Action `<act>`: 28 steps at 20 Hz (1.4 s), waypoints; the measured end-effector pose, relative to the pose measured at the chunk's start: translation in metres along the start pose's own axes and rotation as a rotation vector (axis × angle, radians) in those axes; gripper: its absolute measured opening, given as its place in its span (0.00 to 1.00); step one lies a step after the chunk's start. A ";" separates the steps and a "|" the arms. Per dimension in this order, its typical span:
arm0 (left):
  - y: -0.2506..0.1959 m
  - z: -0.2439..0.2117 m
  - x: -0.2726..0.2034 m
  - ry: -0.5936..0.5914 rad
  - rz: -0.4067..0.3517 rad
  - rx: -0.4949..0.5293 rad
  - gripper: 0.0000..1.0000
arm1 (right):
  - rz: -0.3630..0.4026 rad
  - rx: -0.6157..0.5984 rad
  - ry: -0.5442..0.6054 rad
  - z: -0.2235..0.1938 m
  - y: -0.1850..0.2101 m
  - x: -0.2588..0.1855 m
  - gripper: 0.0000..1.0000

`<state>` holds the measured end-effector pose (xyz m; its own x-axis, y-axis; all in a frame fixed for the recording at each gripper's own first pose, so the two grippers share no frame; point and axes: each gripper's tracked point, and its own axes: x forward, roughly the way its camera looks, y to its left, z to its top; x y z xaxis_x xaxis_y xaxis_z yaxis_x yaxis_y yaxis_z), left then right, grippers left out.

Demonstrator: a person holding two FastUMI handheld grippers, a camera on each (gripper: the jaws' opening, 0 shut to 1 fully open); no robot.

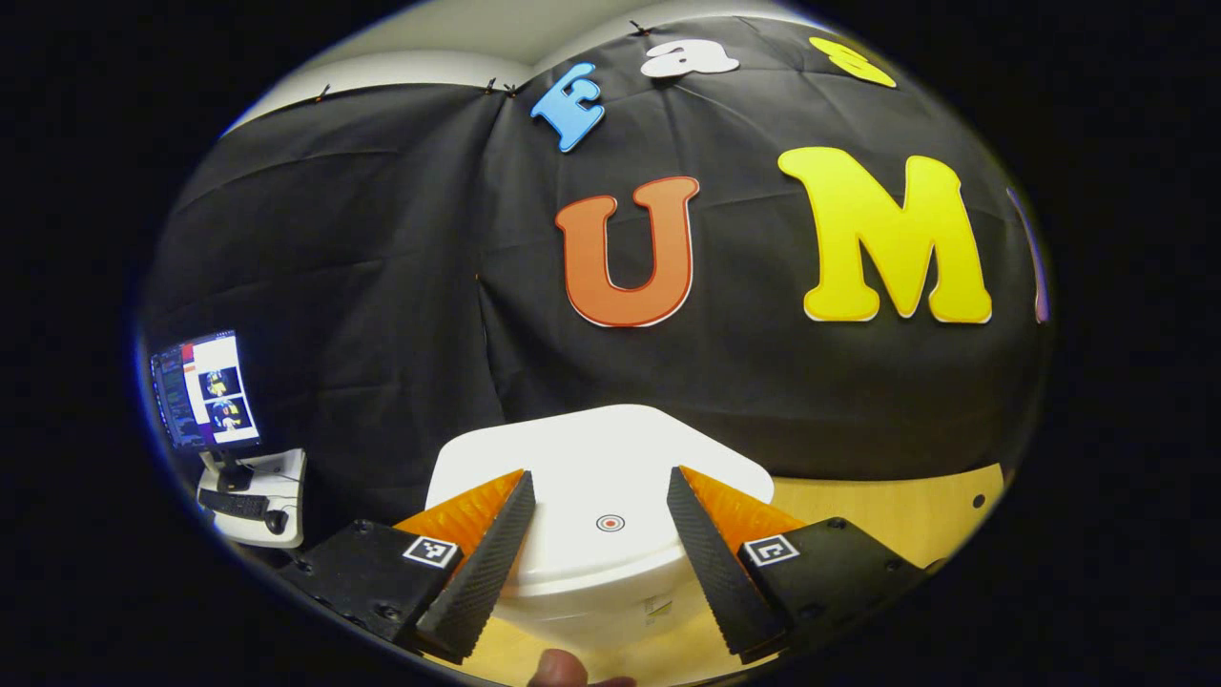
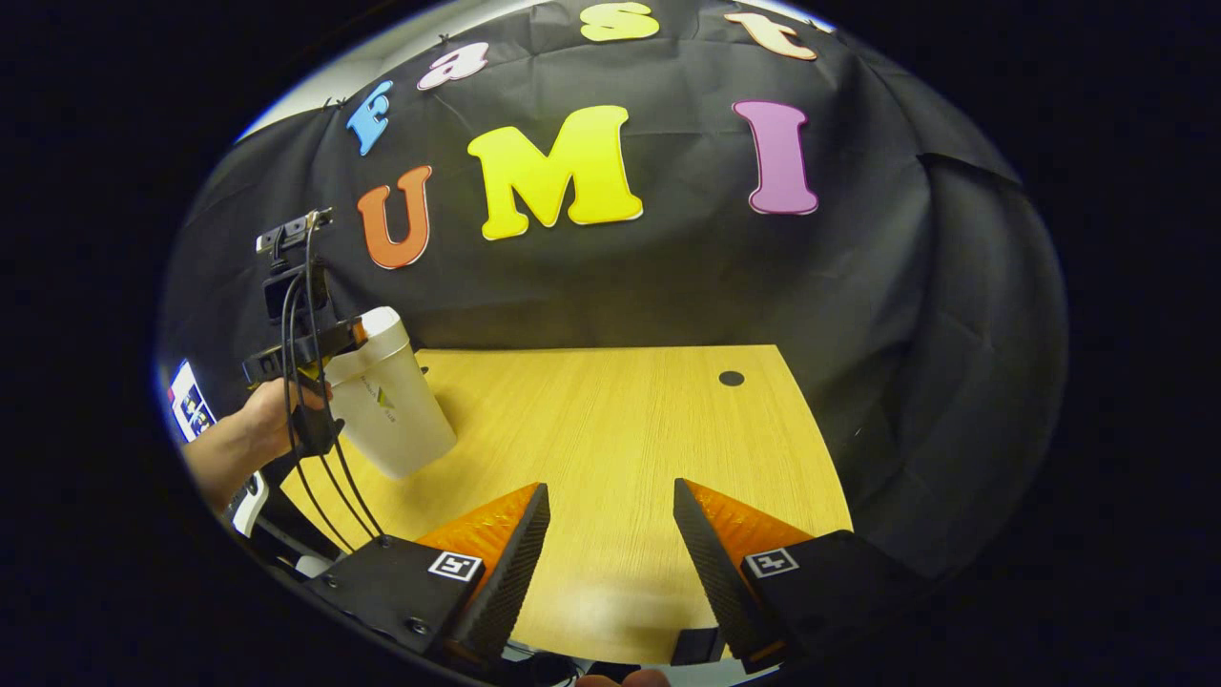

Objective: Press the lid of the desktop garbage bin to open it, pick up the crumpled paper on the desktop and throw it into the bin, then pick up the pop can on the desktop and drop it into the bin, and finally close the garbage bin lid.

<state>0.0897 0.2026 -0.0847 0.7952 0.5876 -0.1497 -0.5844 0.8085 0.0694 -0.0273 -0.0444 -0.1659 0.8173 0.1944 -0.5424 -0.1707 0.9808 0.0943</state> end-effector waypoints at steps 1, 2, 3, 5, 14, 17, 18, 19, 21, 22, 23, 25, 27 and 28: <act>-0.001 0.003 -0.001 -0.010 -0.028 -0.008 0.93 | -0.017 -0.023 -0.036 0.007 0.001 -0.002 0.84; -0.003 0.005 -0.004 -0.021 -0.060 -0.005 0.93 | -0.030 -0.043 -0.073 0.015 0.003 -0.006 0.82; -0.006 0.009 -0.008 -0.037 -0.096 -0.002 0.93 | -0.036 -0.049 -0.105 0.022 0.006 -0.009 0.84; -0.015 0.020 -0.018 -0.068 -0.183 -0.010 0.93 | -0.034 -0.040 -0.144 0.029 0.013 -0.012 0.84; -0.037 0.067 -0.095 -0.174 -0.500 -0.020 0.92 | -0.104 -0.027 -0.301 0.068 0.013 -0.039 0.84; -0.037 0.076 -0.124 -0.188 -0.558 -0.010 0.93 | -0.119 -0.056 -0.361 0.087 0.020 -0.048 0.84; -0.038 0.078 -0.134 -0.192 -0.577 -0.010 0.93 | -0.121 -0.064 -0.379 0.092 0.024 -0.051 0.84; -0.039 0.079 -0.145 -0.200 -0.590 -0.011 0.93 | -0.122 -0.065 -0.398 0.096 0.028 -0.055 0.84; -0.041 0.084 -0.166 -0.221 -0.608 -0.016 0.93 | -0.125 -0.064 -0.433 0.103 0.037 -0.058 0.84; -0.045 0.085 -0.177 -0.233 -0.623 -0.021 0.93 | -0.126 -0.071 -0.447 0.107 0.042 -0.060 0.82; -0.048 0.086 -0.185 -0.242 -0.633 -0.025 0.93 | -0.123 -0.079 -0.457 0.108 0.046 -0.061 0.84; -0.052 0.089 -0.200 -0.261 -0.647 -0.022 0.93 | -0.117 -0.083 -0.474 0.111 0.055 -0.062 0.84; -0.052 0.091 -0.208 -0.275 -0.648 -0.016 0.93 | -0.118 -0.085 -0.495 0.116 0.060 -0.064 0.84; -0.052 0.091 -0.211 -0.278 -0.649 -0.018 0.93 | -0.124 -0.088 -0.506 0.119 0.061 -0.066 0.84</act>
<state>-0.0326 0.0396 0.0328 0.9944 -0.0246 0.1024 0.0211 0.9992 0.0349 -0.0260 0.0040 -0.0248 0.9941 0.0818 -0.0719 -0.0839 0.9961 -0.0269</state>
